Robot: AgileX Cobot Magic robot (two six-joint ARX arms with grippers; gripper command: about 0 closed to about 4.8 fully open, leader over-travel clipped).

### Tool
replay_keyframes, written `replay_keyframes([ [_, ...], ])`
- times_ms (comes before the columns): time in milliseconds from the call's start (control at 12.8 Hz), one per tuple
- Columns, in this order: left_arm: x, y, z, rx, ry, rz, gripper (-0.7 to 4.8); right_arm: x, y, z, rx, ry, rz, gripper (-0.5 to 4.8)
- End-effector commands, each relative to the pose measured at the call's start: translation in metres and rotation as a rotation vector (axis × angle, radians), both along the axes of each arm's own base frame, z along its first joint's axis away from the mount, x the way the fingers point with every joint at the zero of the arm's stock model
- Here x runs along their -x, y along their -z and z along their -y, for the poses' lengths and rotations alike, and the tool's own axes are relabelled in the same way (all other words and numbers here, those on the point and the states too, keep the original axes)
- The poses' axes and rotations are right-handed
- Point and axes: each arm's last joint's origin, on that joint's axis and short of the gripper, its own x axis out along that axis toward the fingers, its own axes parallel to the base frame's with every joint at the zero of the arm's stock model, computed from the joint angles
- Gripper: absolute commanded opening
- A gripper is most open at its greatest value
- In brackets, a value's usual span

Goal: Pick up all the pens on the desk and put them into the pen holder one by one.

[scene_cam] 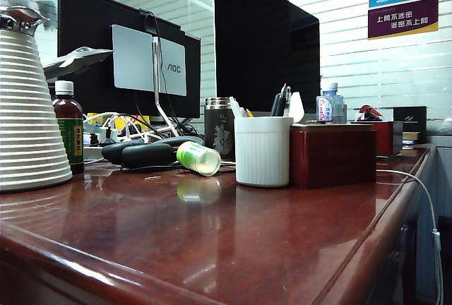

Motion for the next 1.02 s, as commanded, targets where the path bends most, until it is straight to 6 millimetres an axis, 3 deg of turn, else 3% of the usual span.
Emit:
replay_keyframes([
  [78, 0.050, -0.018, -0.016, -0.019, -0.047, 0.018, -0.06, 0.064, -0.016, 0.024, 0.062, 0.234, -0.052, -0.02],
  [156, 0.072, -0.022, -0.022, -0.069, -0.082, 0.025, -0.06, 0.086, -0.011, 0.032, 0.042, 0.279, -0.025, -0.02],
  [234, 0.101, -0.026, -0.036, -0.127, -0.122, 0.033, -0.06, 0.108, 0.009, 0.040, 0.033, 0.309, -0.013, -0.02],
  [390, 0.145, -0.033, -0.057, -0.121, -0.122, 0.048, -0.06, 0.134, 0.057, 0.050, 0.037, 0.361, -0.035, -0.02],
  [625, 0.195, -0.024, -0.082, -0.150, -0.127, 0.051, -0.06, 0.151, 0.103, 0.056, 0.036, 0.382, -0.037, -0.01],
  [781, 0.221, 0.001, -0.096, -0.168, -0.165, 0.032, -0.06, 0.156, 0.130, 0.058, 0.055, 0.401, -0.078, 0.00],
  [937, 0.234, 0.034, -0.102, -0.124, -0.172, 0.085, -0.06, 0.158, 0.146, 0.059, 0.067, 0.411, -0.100, -0.01],
  [1015, 0.234, 0.071, -0.102, -0.052, -0.174, 0.120, -0.06, 0.159, 0.152, 0.059, 0.071, 0.412, -0.108, 0.00],
])
